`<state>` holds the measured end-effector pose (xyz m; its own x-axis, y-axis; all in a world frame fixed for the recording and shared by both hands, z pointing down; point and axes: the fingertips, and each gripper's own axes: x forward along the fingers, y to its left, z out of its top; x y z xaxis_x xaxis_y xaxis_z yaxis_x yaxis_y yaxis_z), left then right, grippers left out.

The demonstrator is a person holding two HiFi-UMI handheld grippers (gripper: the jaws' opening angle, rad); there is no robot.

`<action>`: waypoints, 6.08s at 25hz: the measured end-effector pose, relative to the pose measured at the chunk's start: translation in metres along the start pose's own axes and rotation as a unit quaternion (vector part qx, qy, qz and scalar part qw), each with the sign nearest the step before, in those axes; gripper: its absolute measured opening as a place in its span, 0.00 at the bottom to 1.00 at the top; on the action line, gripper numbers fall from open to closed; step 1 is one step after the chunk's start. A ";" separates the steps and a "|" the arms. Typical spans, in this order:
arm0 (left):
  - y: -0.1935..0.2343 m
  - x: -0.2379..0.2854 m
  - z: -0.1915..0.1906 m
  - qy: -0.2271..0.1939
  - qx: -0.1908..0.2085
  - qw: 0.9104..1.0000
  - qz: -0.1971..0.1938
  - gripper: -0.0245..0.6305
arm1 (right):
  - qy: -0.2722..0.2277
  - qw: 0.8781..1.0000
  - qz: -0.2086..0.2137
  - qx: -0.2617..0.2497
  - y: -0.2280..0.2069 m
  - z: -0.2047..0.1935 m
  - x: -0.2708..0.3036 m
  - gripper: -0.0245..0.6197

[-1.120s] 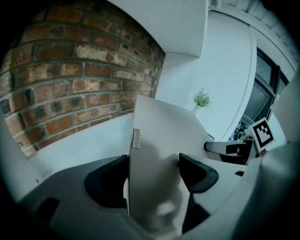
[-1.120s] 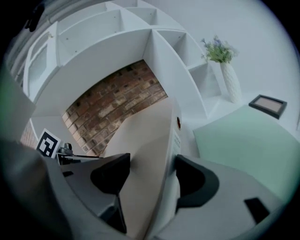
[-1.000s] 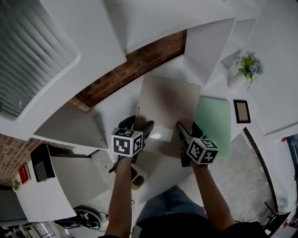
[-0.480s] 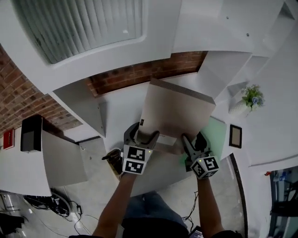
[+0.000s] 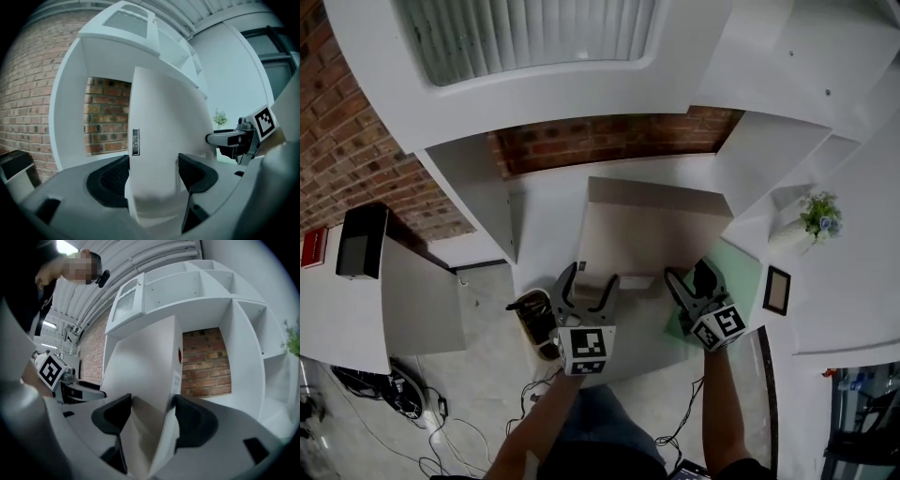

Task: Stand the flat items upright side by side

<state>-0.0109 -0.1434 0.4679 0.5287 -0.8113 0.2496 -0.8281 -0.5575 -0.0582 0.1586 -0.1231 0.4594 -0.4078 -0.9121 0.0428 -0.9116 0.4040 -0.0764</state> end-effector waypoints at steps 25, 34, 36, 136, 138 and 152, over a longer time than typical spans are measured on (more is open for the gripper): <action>-0.017 0.033 -0.001 -0.032 0.015 0.998 0.055 0.52 | -0.024 0.995 0.054 -0.077 -0.045 -0.012 0.023 0.47; -0.041 0.038 -0.034 0.028 -0.004 0.999 0.028 0.52 | 0.019 0.993 0.076 -0.088 -0.063 -0.027 0.022 0.47; -0.047 0.034 -0.039 0.033 -0.004 0.999 0.019 0.52 | 0.024 0.993 0.079 -0.090 -0.063 -0.029 0.019 0.47; -0.062 0.060 0.031 -0.005 0.098 0.930 -0.355 0.46 | 0.013 0.981 -0.118 0.156 0.079 -0.016 -0.036 0.56; -0.061 0.059 0.032 -0.007 0.097 0.933 -0.345 0.44 | 0.013 0.980 -0.118 0.158 0.079 -0.015 -0.038 0.56; -0.025 0.036 0.064 -0.028 0.078 0.970 -0.228 0.43 | -0.002 0.982 -0.092 0.163 0.071 -0.002 -0.030 0.56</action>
<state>0.0406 -0.1697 0.4164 0.8461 -0.4805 0.2305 -0.4702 -0.8767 -0.1018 0.1056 -0.0669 0.4543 -0.2364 -0.9681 0.0830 -0.9048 0.1882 -0.3819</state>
